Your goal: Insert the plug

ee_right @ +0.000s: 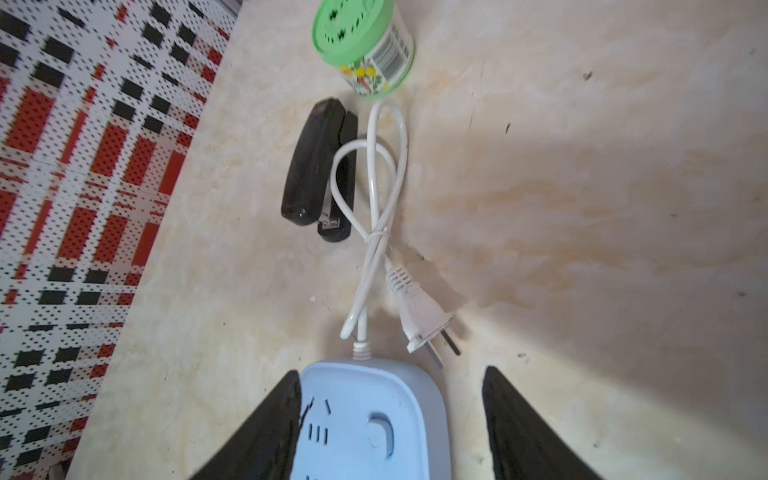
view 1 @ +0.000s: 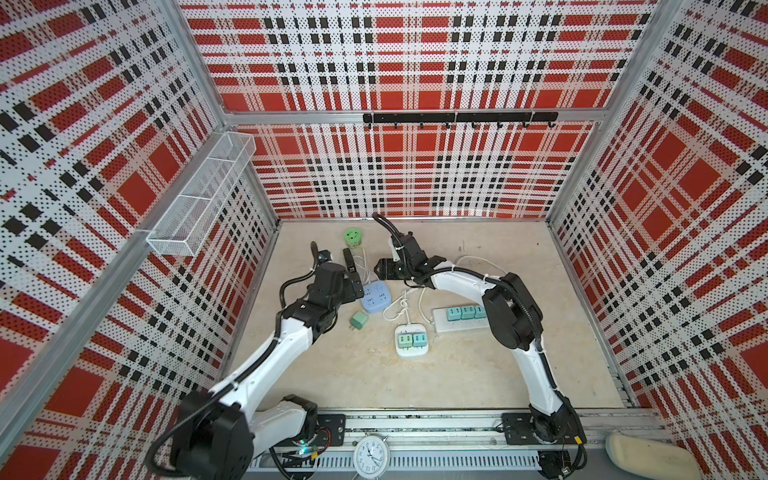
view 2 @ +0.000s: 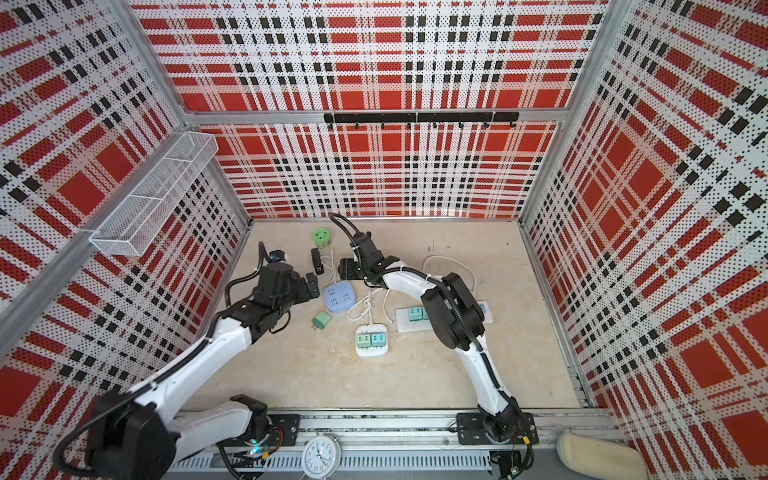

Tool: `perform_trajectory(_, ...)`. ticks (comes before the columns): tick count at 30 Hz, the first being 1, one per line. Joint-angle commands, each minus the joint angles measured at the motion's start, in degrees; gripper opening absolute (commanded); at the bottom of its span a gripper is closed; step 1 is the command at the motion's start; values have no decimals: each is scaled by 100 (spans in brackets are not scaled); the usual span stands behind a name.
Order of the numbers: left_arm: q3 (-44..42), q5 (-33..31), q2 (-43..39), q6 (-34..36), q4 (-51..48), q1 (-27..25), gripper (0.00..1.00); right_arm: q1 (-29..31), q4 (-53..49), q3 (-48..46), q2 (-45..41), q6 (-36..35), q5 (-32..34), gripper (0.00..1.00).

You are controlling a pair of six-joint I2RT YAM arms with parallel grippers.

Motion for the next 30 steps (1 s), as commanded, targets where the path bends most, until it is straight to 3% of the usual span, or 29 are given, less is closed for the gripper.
perform_trajectory(1,-564,12,-550,-366,-214,370,99,171,-161,236,282,-29,156,70)
perform_trajectory(6,-1015,175,-1189,-358,-255,666,99,485,-11,-10,229,130,404,70)
perform_trajectory(11,-1065,364,-1216,-287,-431,848,99,658,841,-968,-191,675,582,64)
perform_trajectory(14,-1102,396,-1255,-255,-448,883,99,781,1166,-1398,-453,859,800,65)
perform_trajectory(18,-1146,486,-1232,-238,-416,892,99,857,863,-1388,-808,583,1426,67)
perform_trajectory(25,-1106,26,-1432,-371,-833,1176,99,1299,80,-1243,-1541,116,2439,69)
perform_trajectory(30,-1548,31,-2103,-352,-835,1559,99,1851,-164,-1207,-1564,344,3019,70)
